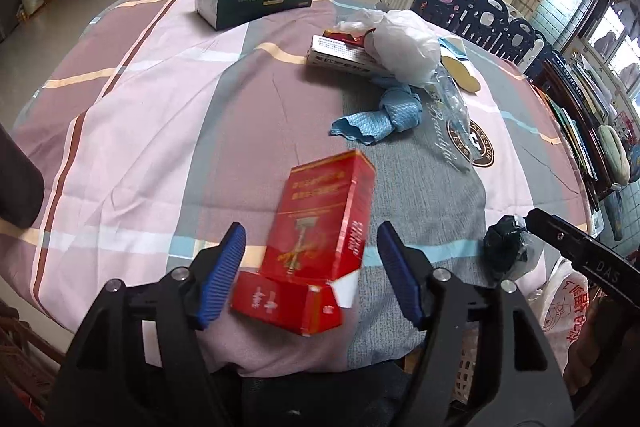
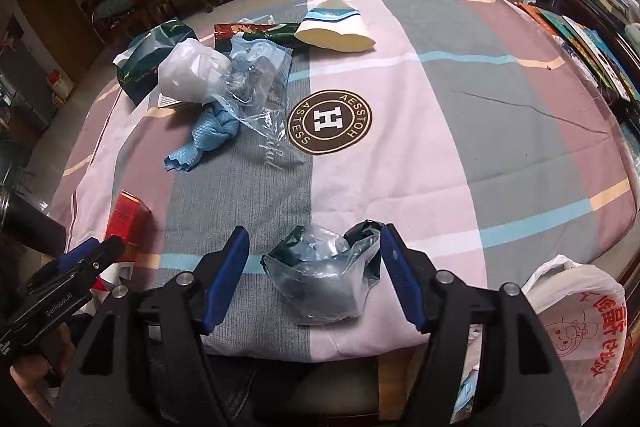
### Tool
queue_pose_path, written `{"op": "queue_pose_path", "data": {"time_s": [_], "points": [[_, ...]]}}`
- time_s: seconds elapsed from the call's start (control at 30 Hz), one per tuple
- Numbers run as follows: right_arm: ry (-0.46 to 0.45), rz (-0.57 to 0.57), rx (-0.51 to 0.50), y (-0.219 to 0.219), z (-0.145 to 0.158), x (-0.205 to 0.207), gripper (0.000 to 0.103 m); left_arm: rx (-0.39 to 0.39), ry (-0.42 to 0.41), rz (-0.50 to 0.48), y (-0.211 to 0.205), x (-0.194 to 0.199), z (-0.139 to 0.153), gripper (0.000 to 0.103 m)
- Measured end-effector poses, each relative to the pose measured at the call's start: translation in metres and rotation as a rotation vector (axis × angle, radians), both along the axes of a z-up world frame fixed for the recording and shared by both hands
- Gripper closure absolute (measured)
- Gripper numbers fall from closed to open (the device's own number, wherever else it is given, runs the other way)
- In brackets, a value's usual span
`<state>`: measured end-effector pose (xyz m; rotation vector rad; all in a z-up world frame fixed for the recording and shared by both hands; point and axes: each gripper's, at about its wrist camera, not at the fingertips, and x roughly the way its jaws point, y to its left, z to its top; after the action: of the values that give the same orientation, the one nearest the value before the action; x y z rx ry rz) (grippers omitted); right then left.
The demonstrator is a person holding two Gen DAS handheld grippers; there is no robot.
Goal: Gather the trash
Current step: 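Lift the red box with the left tool while the right tool lifts the dark bag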
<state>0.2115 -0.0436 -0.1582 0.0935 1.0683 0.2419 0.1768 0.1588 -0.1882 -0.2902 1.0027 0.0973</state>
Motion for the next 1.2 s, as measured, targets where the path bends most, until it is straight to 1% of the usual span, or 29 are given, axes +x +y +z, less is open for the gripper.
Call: {"op": "queue_pose_path", "data": {"time_s": [0.2,0.37,0.43,0.63,0.73,0.87,1.0,1.1,1.17,1.2], "points": [[0.012,0.014,-0.038,0.004,-0.005,-0.006,0.036,-0.011,0.012,0.004,0.001,0.001,-0.003,0.033],[0.027,0.023,-0.064,0.005,-0.012,-0.01,0.036,-0.01,0.02,-0.011,-0.002,0.002,-0.004,0.032],[0.035,0.022,-0.074,0.005,-0.014,-0.01,0.036,-0.01,0.037,-0.032,-0.005,0.004,-0.006,0.028],[0.042,0.025,-0.102,0.009,-0.019,-0.01,0.036,0.011,0.094,-0.102,-0.017,0.011,-0.012,0.028],[0.042,0.032,-0.115,0.012,-0.021,-0.011,0.036,0.014,0.122,-0.112,-0.019,0.012,-0.016,0.028],[0.042,0.043,-0.142,0.017,-0.022,-0.012,0.036,-0.004,0.166,-0.116,-0.016,0.015,-0.022,0.028],[0.048,0.046,-0.145,0.019,-0.024,-0.013,0.036,0.005,0.191,-0.124,-0.018,0.016,-0.025,0.028],[0.048,0.046,-0.149,0.019,-0.024,-0.013,0.036,0.013,0.221,-0.129,-0.019,0.019,-0.029,0.029],[0.048,0.047,-0.152,0.021,-0.025,-0.013,0.036,0.014,0.228,-0.131,-0.019,0.02,-0.03,0.031],[0.048,0.048,-0.155,0.021,-0.026,-0.014,0.036,0.016,0.233,-0.131,-0.019,0.02,-0.031,0.034]]}}
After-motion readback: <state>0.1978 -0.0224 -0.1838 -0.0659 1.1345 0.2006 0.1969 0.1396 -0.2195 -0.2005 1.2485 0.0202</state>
